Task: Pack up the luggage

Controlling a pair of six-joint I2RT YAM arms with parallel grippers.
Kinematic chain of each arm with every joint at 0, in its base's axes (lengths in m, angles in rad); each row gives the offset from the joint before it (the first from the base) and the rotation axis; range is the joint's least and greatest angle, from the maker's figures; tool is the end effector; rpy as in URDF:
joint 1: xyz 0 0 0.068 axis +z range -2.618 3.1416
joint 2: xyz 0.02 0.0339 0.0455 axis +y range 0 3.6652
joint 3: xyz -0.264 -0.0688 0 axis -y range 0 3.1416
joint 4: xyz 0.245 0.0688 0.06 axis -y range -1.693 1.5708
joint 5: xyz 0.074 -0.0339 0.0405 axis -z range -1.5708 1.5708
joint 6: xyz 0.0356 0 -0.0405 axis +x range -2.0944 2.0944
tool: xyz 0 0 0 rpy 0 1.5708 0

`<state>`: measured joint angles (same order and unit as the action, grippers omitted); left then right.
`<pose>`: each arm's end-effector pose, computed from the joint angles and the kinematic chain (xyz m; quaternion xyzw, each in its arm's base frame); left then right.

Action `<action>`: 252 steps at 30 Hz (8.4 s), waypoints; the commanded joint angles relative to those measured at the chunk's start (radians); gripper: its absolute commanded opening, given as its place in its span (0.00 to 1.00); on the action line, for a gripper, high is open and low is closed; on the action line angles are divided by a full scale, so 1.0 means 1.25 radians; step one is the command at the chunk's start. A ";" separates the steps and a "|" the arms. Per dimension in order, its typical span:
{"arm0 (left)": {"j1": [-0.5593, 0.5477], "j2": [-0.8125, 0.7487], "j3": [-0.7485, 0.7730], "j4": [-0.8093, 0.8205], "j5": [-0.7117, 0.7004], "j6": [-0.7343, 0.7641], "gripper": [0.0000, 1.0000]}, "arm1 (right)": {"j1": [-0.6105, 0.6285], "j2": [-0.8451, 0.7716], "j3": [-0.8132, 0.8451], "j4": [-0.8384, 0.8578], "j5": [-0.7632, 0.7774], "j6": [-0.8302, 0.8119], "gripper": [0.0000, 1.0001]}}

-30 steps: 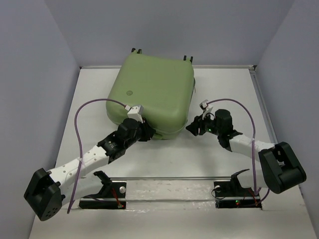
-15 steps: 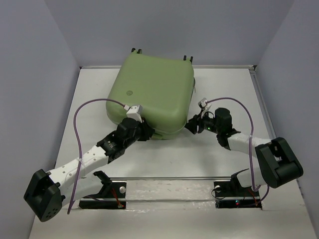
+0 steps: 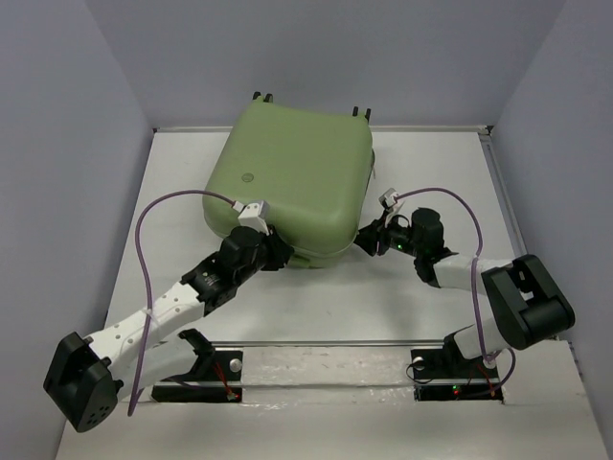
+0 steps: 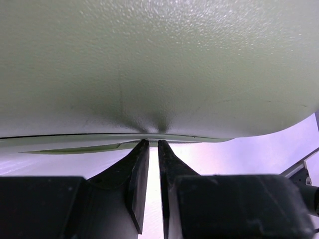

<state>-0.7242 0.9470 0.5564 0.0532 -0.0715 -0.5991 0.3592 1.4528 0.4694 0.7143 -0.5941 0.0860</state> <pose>0.1654 -0.1429 0.2537 0.0303 0.8150 -0.3321 0.4739 0.2499 0.1151 0.1775 -0.2793 0.7295 0.3550 0.5136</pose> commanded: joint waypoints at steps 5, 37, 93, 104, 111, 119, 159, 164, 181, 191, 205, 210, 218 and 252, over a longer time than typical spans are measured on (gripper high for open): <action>0.006 -0.035 0.008 0.009 -0.009 0.015 0.25 | -0.001 -0.019 0.021 0.142 0.029 -0.006 0.38; -0.081 0.222 0.129 0.248 0.132 0.056 0.27 | 0.235 -0.195 -0.077 -0.150 0.268 0.115 0.07; 0.710 0.473 0.467 0.044 0.282 -0.025 0.87 | 0.657 -0.322 0.022 -0.553 0.934 0.513 0.74; 0.618 0.521 0.443 -0.002 0.162 0.036 0.83 | 0.153 -0.202 0.138 -0.493 0.693 0.410 0.07; 0.533 0.426 0.315 0.028 0.176 -0.021 0.82 | 0.134 0.007 0.343 -0.412 0.539 0.330 0.07; 0.486 0.178 0.093 0.059 0.119 -0.028 0.81 | 0.093 0.172 0.594 -0.414 0.290 0.236 0.20; 0.470 0.023 0.170 -0.130 0.289 0.182 0.99 | 0.066 -0.073 0.036 0.011 0.134 0.196 0.57; 0.469 0.027 0.157 -0.116 0.316 0.181 0.99 | 0.075 -0.058 0.011 0.103 0.161 0.223 0.44; 0.312 0.038 0.110 0.048 0.371 0.012 0.99 | 0.499 -0.070 0.039 -0.102 0.609 0.224 0.07; 0.235 0.063 0.117 0.116 0.341 -0.070 0.99 | 0.700 0.131 0.358 -0.272 0.609 0.243 0.07; 0.239 0.035 0.195 -0.002 0.228 -0.003 0.99 | 0.769 0.051 0.311 -0.340 0.703 0.251 0.61; 0.243 0.018 0.205 -0.012 0.133 0.023 0.99 | 0.747 -0.170 0.306 -0.652 0.840 0.264 0.90; 0.241 0.019 0.155 0.003 0.179 0.031 0.99 | 0.348 -0.403 0.363 -0.715 0.841 0.207 1.00; -0.081 0.041 0.100 0.102 0.175 -0.036 0.99 | 0.026 0.650 1.394 -0.738 -0.232 0.414 0.99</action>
<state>-0.8169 0.9829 0.6453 0.0994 0.1276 -0.6380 0.2474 2.2639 2.1086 -0.0402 -0.6121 0.4892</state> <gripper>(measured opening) 0.993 0.988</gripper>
